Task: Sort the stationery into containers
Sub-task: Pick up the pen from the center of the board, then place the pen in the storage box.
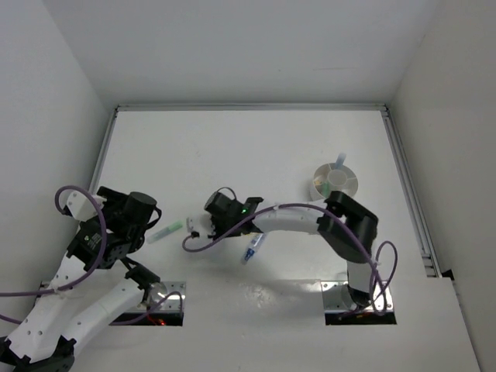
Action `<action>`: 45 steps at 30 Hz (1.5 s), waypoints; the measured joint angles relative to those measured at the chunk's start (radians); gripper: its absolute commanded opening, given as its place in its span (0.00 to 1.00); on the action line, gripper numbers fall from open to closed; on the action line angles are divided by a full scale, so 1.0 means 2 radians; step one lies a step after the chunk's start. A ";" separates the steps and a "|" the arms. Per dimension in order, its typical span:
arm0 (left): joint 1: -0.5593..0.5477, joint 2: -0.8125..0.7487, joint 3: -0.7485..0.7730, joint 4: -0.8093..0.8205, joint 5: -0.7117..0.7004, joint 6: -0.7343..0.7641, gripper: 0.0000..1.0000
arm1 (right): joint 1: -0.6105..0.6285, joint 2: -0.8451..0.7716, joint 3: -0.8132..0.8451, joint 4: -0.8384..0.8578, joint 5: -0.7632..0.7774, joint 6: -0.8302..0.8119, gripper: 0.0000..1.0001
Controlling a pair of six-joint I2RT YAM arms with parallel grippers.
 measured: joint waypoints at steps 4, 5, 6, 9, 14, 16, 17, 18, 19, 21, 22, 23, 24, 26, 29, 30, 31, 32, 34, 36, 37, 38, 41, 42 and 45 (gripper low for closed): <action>0.000 -0.006 -0.003 0.001 0.000 0.000 0.61 | -0.042 -0.105 -0.069 0.125 0.123 0.049 0.00; 0.000 -0.006 -0.003 0.002 0.000 0.001 0.61 | -0.052 -0.128 -0.077 0.163 0.155 0.057 0.00; 0.000 -0.006 -0.003 0.004 0.000 0.002 0.61 | -0.065 -0.150 -0.086 0.210 0.193 0.064 0.00; 0.000 -0.006 -0.003 0.009 0.000 0.008 0.61 | -0.107 -0.203 -0.116 0.352 0.293 0.077 0.00; 0.000 -0.006 -0.005 0.028 0.004 0.029 0.61 | -0.184 -0.265 -0.207 0.530 0.404 0.086 0.00; 0.000 -0.004 -0.009 0.043 0.010 0.045 0.61 | -0.221 -0.287 -0.238 0.554 0.431 0.102 0.00; 0.000 -0.002 -0.011 0.050 0.014 0.056 0.61 | -0.241 -0.299 -0.248 0.556 0.441 0.115 0.00; 0.000 0.001 -0.013 0.060 0.019 0.067 0.61 | -0.260 -0.312 -0.254 0.552 0.450 0.130 0.00; 0.000 0.006 -0.014 0.068 0.023 0.075 0.61 | -0.282 -0.325 -0.257 0.546 0.456 0.147 0.00; 0.000 0.019 -0.016 0.082 0.030 0.092 0.61 | -0.319 -0.352 -0.259 0.536 0.464 0.179 0.00; 0.000 0.026 -0.017 0.089 0.033 0.098 0.61 | -0.337 -0.364 -0.259 0.530 0.466 0.196 0.00; 0.000 0.032 -0.018 0.095 0.036 0.105 0.61 | -0.354 -0.376 -0.259 0.522 0.467 0.214 0.00; 0.000 0.037 -0.019 0.100 0.040 0.111 0.61 | -0.370 -0.386 -0.259 0.508 0.467 0.236 0.00; 0.000 0.041 -0.019 0.109 0.045 0.122 0.61 | -0.398 -0.396 -0.258 0.477 0.462 0.280 0.00; 0.000 0.046 -0.019 0.123 0.052 0.136 0.61 | -0.435 -0.396 -0.257 0.418 0.441 0.346 0.00; 0.000 0.046 -0.020 0.126 0.054 0.141 0.61 | -0.448 -0.395 -0.257 0.394 0.431 0.369 0.00; 0.000 0.046 -0.020 0.129 0.055 0.145 0.61 | -0.461 -0.393 -0.257 0.372 0.422 0.390 0.00; 0.000 0.046 -0.020 0.131 0.056 0.147 0.61 | -0.471 -0.391 -0.257 0.355 0.413 0.407 0.00; 0.000 0.045 -0.022 0.136 0.058 0.152 0.61 | -0.499 -0.385 -0.255 0.309 0.388 0.451 0.00; 0.000 0.045 -0.023 0.139 0.059 0.157 0.61 | -0.513 -0.381 -0.254 0.290 0.377 0.472 0.00; 0.001 0.045 -0.023 0.142 0.060 0.160 0.61 | -0.520 -0.377 -0.253 0.282 0.370 0.484 0.00; 0.002 0.045 -0.023 0.145 0.062 0.163 0.61 | -0.527 -0.371 -0.253 0.276 0.362 0.494 0.00; 0.009 0.045 -0.025 0.152 0.067 0.171 0.61 | -0.540 -0.348 -0.252 0.267 0.337 0.513 0.00; 0.010 0.045 -0.026 0.153 0.068 0.173 0.61 | -0.542 -0.338 -0.252 0.264 0.326 0.518 0.00; 0.011 0.043 -0.026 0.159 0.069 0.179 0.61 | -0.544 -0.321 -0.252 0.262 0.299 0.524 0.00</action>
